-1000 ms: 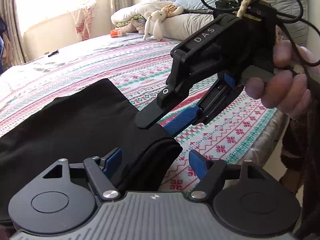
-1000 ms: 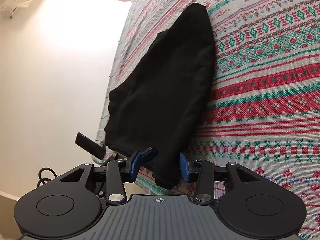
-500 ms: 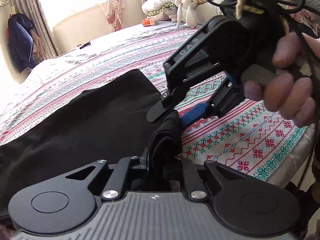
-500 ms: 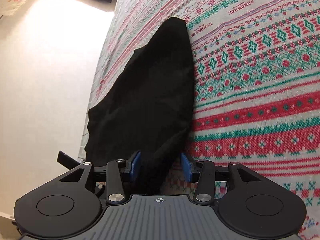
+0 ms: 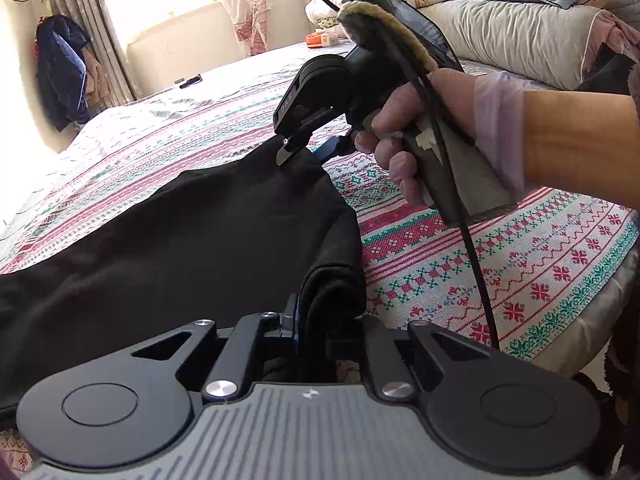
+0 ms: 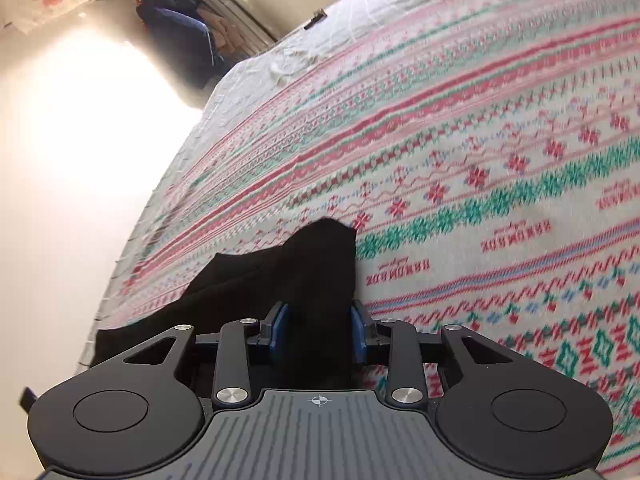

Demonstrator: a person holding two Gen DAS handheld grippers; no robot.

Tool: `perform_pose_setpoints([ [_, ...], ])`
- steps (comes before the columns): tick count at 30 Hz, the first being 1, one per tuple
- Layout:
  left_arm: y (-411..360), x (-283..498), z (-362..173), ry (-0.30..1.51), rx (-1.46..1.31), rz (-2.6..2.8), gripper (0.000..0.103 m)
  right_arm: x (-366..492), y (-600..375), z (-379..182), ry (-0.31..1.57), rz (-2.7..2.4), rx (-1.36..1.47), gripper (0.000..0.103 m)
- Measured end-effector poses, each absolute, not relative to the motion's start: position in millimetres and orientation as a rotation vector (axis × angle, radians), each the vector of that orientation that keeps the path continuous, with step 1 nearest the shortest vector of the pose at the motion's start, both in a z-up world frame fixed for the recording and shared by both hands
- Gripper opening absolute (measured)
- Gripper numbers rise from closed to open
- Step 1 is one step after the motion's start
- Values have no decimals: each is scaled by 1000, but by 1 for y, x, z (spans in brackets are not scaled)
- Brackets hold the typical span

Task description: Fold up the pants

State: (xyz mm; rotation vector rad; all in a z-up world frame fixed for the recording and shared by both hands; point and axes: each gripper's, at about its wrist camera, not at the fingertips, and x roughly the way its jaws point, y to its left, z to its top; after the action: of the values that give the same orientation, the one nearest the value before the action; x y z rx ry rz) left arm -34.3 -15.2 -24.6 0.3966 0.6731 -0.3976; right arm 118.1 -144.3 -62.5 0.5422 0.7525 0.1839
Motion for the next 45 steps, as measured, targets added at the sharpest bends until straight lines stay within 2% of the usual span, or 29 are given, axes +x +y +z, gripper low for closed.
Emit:
perform_pose_setpoints([
  [1, -17, -37, -23, 669, 397, -387, 22, 119, -143, -61, 742, 174, 503, 19],
  [2, -19, -39, -22, 664, 395, -378, 22, 120, -143, -61, 736, 177, 480, 9],
  [3, -21, -40, -20, 660, 392, -370, 22, 120, -146, -60, 733, 182, 481, 5],
  [11, -53, -57, 0, 635, 360, -311, 21, 107, -182, -40, 703, 190, 477, 0],
  [19, -92, -78, 2, 653, 343, -356, 21, 73, -251, -37, 692, 146, 535, 0],
  [22, -93, -78, -2, 665, 327, -331, 21, 66, -287, -48, 727, 157, 679, 0],
  [23, -90, -79, -2, 672, 305, -327, 21, 65, -295, -52, 755, 163, 729, 10],
  [26, -81, -75, 3, 679, 252, -315, 21, 65, -301, -65, 833, 233, 828, 13],
  [28, -81, -75, 11, 665, 243, -309, 21, 67, -293, -72, 868, 287, 874, 27],
  [30, -80, -75, 16, 660, 235, -308, 21, 70, -280, -78, 887, 319, 900, 50],
  [31, -79, -77, 17, 661, 227, -308, 21, 73, -273, -80, 895, 328, 904, 52],
  [35, -74, -78, 13, 674, 196, -319, 21, 85, -249, -82, 886, 322, 871, 52],
  [37, -71, -78, 12, 672, 177, -325, 21, 92, -241, -80, 865, 293, 856, 46],
  [38, -69, -79, 12, 671, 161, -329, 21, 96, -238, -80, 853, 267, 843, 35],
  [39, -65, -78, 12, 670, 143, -333, 21, 98, -235, -80, 843, 246, 834, 17],
  [40, -61, -78, 13, 667, 122, -337, 21, 101, -233, -80, 835, 230, 833, 11],
  [42, -51, -75, 17, 658, 72, -342, 21, 104, -226, -73, 818, 219, 850, 7],
  [45, -28, -72, 29, 631, -20, -345, 21, 107, -209, -46, 785, 221, 801, 6],
])
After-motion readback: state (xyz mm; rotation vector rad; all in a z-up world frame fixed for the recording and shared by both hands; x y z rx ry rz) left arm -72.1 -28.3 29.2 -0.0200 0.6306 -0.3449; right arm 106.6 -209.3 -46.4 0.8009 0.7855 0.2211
